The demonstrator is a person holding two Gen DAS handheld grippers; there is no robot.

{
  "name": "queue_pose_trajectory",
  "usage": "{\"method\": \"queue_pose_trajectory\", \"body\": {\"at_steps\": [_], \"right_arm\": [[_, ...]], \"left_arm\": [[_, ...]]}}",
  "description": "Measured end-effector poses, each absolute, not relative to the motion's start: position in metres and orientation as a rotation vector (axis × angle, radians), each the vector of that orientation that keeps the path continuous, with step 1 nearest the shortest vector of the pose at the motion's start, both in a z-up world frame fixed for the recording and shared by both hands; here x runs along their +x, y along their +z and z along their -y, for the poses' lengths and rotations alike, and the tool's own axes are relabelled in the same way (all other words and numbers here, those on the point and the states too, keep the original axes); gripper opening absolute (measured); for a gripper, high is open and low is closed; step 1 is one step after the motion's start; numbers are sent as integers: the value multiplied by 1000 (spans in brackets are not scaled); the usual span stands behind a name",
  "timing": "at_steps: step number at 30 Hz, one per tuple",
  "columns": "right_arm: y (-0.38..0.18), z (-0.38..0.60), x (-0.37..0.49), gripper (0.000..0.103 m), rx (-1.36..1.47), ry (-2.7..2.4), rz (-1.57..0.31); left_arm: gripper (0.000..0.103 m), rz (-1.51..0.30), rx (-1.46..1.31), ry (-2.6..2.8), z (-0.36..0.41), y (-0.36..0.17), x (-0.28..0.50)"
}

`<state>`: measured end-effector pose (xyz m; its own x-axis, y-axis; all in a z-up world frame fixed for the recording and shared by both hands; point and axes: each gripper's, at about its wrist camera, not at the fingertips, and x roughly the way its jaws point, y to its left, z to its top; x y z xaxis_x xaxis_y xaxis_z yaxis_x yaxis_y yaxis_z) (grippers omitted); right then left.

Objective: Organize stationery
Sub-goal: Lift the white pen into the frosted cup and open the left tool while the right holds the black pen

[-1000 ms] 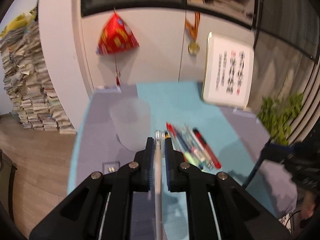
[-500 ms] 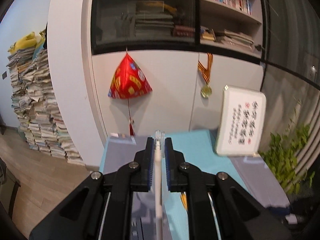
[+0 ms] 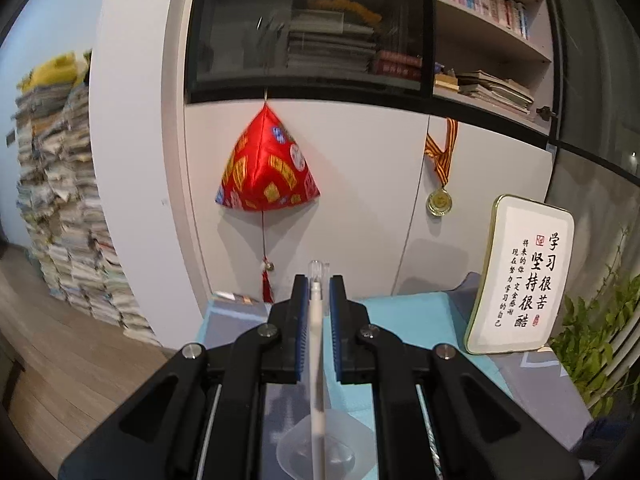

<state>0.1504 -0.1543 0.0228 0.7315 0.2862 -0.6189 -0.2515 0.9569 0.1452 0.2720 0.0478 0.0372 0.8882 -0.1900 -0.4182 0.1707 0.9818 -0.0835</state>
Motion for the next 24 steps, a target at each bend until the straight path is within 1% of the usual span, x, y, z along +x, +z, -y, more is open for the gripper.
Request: {"method": "queue_pose_trajectory", "body": {"at_steps": [11, 17, 24], "right_arm": [[51, 127, 193, 16, 69, 345, -616], [54, 119, 199, 16, 75, 358, -611], [52, 113, 210, 16, 96, 372, -614]], "left_arm": [[8, -394, -4, -184, -50, 21, 267], [8, -371, -53, -200, -52, 27, 276], [8, -396, -76, -205, -57, 6, 270]]}}
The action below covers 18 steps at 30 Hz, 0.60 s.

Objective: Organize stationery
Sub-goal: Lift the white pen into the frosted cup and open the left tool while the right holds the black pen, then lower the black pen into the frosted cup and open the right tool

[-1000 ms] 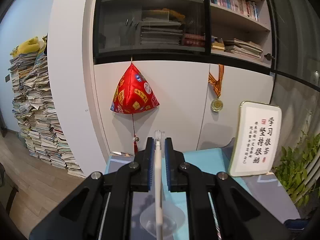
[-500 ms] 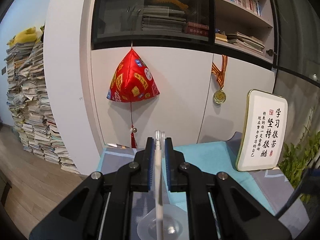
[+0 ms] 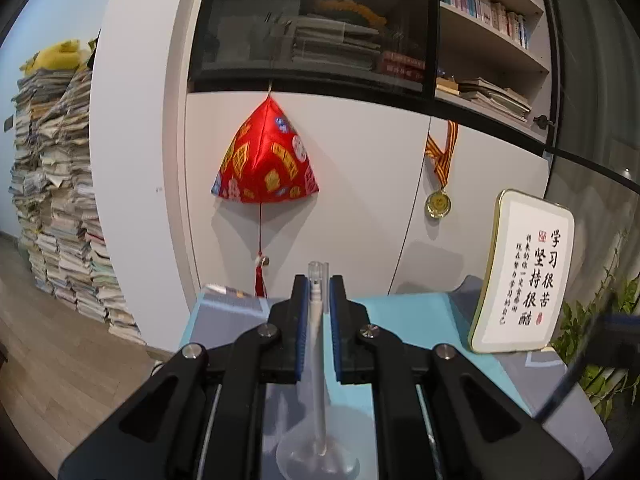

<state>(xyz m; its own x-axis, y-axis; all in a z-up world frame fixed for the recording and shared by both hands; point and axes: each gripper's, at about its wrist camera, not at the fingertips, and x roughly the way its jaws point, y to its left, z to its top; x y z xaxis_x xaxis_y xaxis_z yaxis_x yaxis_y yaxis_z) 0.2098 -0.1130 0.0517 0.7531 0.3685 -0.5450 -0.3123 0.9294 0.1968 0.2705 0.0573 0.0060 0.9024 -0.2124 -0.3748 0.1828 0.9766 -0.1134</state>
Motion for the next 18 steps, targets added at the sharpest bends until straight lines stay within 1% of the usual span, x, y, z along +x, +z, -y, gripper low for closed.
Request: {"method": "queue_pose_trajectory", "body": {"at_steps": [18], "right_arm": [[53, 84, 240, 16, 139, 416, -605]], "left_arm": [[8, -459, -123, -225, -74, -4, 217]]}}
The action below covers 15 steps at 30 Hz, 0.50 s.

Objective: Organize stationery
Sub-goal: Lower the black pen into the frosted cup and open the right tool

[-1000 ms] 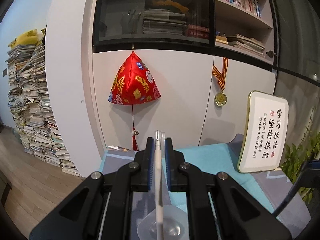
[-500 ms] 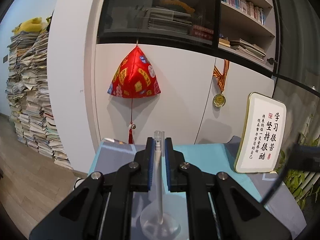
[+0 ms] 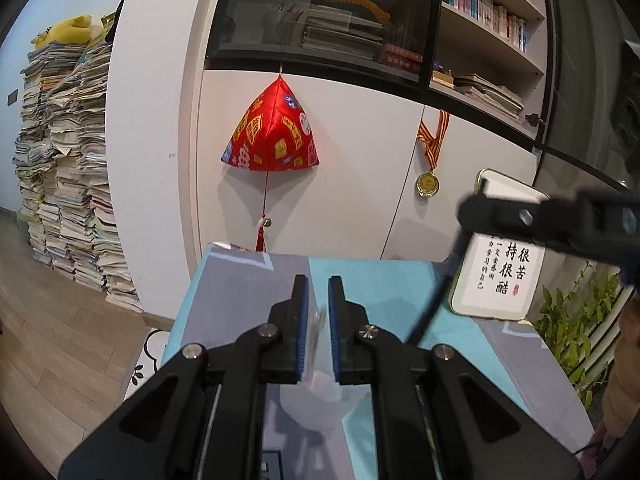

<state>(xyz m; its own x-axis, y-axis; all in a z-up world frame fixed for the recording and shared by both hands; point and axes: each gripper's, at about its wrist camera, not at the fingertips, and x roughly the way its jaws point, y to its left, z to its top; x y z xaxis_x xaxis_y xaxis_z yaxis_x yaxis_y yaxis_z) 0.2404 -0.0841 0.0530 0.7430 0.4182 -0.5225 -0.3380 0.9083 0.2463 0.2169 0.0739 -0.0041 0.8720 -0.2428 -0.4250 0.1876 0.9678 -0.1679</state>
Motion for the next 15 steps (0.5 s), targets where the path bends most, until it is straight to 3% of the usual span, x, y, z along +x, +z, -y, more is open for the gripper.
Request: {"method": "queue_pose_trajectory", "body": {"at_steps": [7, 10, 14, 15], "right_arm": [[49, 64, 247, 16, 100, 408, -600], [43, 57, 249, 16, 79, 401, -603], [33, 51, 252, 16, 58, 383, -613], [30, 51, 253, 16, 54, 378, -616]], "left_arm": [[8, -450, -149, -204, -88, -2, 190], [13, -447, -166, -213, -95, -1, 175], [36, -443, -150, -188, -97, -5, 159], [37, -438, -139, -177, -96, -6, 155]]}}
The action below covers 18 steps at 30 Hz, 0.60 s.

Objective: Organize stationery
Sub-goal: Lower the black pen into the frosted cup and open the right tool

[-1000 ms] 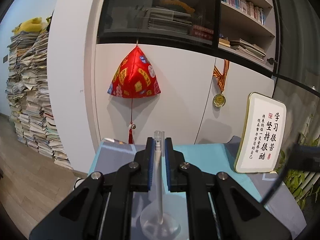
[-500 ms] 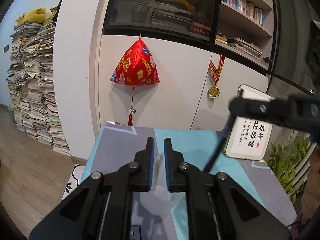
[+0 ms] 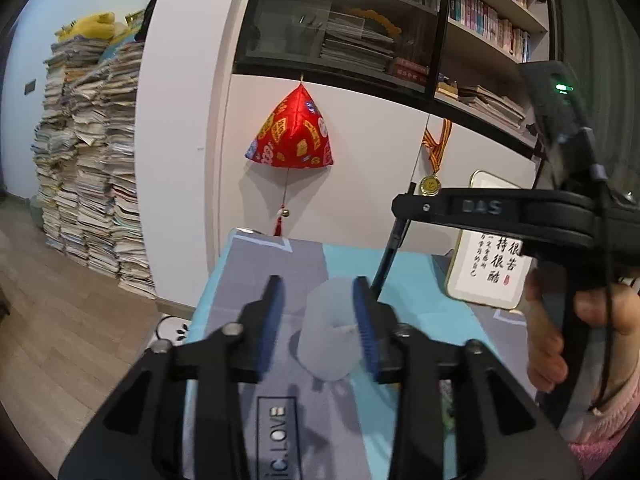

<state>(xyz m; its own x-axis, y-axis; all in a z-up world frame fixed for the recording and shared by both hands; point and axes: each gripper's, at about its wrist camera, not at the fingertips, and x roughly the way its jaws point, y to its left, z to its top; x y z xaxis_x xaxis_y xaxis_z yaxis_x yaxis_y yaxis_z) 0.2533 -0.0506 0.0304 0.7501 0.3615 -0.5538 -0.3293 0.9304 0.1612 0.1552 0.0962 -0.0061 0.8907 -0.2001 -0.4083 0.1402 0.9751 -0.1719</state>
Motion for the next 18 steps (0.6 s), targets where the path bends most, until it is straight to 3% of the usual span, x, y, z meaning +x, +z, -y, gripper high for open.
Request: {"method": "queue_pose_trajectory", "body": {"at_steps": [18], "right_arm": [[-9, 53, 256, 16, 64, 373, -714]], "left_arm": [[44, -541, -109, -148, -90, -30, 153]]}}
